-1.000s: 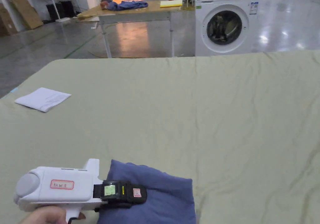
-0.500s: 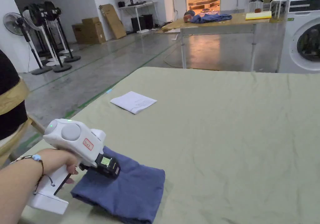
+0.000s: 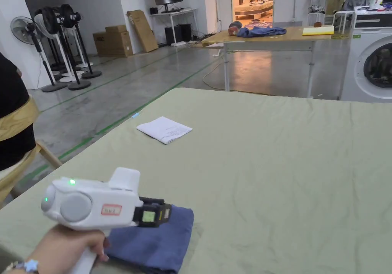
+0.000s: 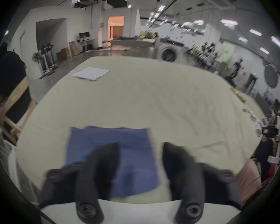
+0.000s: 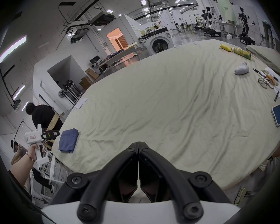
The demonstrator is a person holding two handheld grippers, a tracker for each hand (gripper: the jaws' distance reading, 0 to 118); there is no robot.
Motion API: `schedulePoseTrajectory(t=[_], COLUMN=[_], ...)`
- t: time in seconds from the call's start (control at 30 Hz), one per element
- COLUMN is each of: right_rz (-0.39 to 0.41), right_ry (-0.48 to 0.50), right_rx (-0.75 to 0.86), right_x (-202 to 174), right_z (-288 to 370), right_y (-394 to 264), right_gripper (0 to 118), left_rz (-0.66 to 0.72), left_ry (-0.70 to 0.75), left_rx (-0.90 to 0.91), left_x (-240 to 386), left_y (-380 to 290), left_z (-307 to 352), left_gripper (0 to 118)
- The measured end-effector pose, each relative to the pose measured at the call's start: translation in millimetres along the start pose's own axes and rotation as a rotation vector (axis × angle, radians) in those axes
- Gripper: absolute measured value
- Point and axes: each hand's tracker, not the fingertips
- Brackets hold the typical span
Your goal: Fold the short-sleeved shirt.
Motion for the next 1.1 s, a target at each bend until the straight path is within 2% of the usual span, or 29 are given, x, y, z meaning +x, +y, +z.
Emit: schedulePoseTrajectory(t=[0.03,0.1,0.17,0.23,0.33,0.5,0.6,0.67,0.77,0.9,1.07,1.1], right_rz=[0.008,0.021,0.006,0.036,0.154,0.36,0.455,0.464,0.432,0.39,0.386,0.384], right_ry=[0.002,0.008,-0.012,0.013,0.029,-0.065,-0.178,-0.241,-0.279,-0.289,-0.301,-0.298], right_rx=[0.001,0.003,0.075,0.159,0.355,0.714,0.874,0.874,0.824,0.814,0.816,0.818], right_x=[6,5,-1,-10,-28,-50,-48,-47,-45,-38,-32,-32], right_z=[0,1,10,23,47,74,68,63,57,59,60,61], right_y=[2,6,11,21,34,36,13,-1,-12,-11,-8,-8], right_gripper=[0,0,0,0,0,0,0,0,0,0,0,7], left_rz=[-0.009,-0.001,0.079,0.125,0.01,-0.191,-0.208,-0.192,-0.127,-0.182,-0.104,-0.107], left_ry=[-0.026,-0.093,-0.204,-0.242,-0.193,-0.018,0.056,0.123,0.1,0.163,0.16,0.163], left_rx=[0.023,0.101,0.247,0.393,0.603,0.803,0.87,0.864,0.828,0.838,0.824,0.826], left_x=[22,68,109,153,203,271,293,304,307,309,307,307], left_y=[-6,-16,-15,-9,4,-3,-25,-42,-53,-54,-50,-50], left_z=[2,6,19,37,67,86,83,79,82,81,81,80], left_gripper=[2,0,0,0,0,0,0,0,0,0,0,5])
